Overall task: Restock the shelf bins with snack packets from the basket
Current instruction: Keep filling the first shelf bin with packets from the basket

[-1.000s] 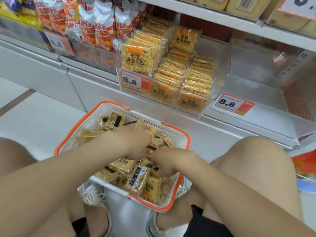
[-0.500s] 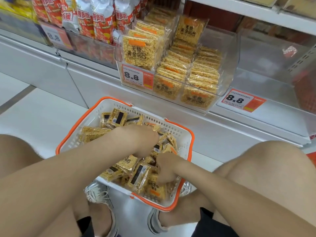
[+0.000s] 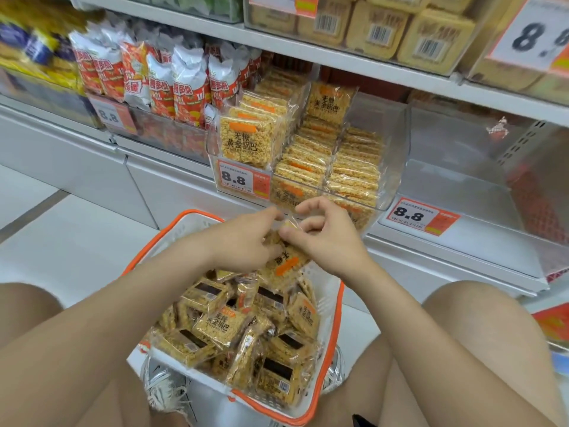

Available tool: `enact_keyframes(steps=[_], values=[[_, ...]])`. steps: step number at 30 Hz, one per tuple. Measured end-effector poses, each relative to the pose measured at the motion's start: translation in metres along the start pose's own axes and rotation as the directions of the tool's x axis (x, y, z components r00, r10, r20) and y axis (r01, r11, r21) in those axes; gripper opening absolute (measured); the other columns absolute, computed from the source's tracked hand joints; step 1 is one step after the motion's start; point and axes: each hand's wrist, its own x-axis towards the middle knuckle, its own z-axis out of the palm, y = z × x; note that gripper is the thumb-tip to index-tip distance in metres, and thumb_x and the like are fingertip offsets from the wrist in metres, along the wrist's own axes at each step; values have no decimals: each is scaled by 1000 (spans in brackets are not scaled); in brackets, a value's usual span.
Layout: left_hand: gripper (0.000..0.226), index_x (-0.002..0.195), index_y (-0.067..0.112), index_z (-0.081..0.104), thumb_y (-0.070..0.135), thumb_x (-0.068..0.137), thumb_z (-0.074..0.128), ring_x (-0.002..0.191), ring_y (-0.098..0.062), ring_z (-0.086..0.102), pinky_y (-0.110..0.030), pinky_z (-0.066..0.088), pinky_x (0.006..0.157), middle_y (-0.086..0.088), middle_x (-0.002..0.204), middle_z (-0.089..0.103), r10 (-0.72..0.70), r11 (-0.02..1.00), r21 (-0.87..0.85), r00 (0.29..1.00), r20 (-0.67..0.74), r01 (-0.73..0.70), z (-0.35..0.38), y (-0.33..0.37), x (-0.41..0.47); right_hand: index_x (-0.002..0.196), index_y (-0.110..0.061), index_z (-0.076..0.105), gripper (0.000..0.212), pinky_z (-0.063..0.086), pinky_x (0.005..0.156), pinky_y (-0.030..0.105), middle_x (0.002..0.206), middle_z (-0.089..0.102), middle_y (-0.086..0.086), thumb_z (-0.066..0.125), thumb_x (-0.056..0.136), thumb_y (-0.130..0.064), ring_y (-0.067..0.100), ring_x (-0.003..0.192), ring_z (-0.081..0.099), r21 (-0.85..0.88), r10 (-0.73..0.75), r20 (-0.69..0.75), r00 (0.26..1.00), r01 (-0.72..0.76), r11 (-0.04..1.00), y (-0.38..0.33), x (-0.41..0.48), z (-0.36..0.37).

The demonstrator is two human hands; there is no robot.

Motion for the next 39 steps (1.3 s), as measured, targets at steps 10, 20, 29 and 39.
enact_keyframes(steps=[10,20,29,39], values=[[22,125,16,59,28,107,61,87,-20,74,-38,64,71,-6,105,71,-260,635,-765,902,-344,-109,-33,33,5,117,-30,59,34,60,69,30,100,74,-5,79,90,-33,8,85,73,260,-29,-422,906,152,954,-44,13,-14],[19,112,22,63,25,94,68,94,-30,75,-45,65,79,-5,112,70,-438,441,-873,800,-410,-206,-45,53,20,120,-35,67,28,46,54,24,92,69,-3,64,100,-16,0,56,56,331,52,-441,896,108,938,-66,29,-16],[15,120,27,66,29,109,57,98,-27,75,-36,62,79,-5,121,72,-370,467,-865,847,-382,-186,-46,47,27,125,-40,66,34,60,66,32,110,62,-11,70,97,-23,6,73,65,87,-90,-428,899,140,986,-72,28,-26],[29,129,26,59,27,100,61,121,-29,39,-43,38,96,-5,131,45,146,967,244,625,-767,73,-62,31,45,133,-27,57,38,55,83,34,123,53,-8,60,100,-7,12,98,60,-106,-19,-510,860,-41,994,-91,90,-64]])
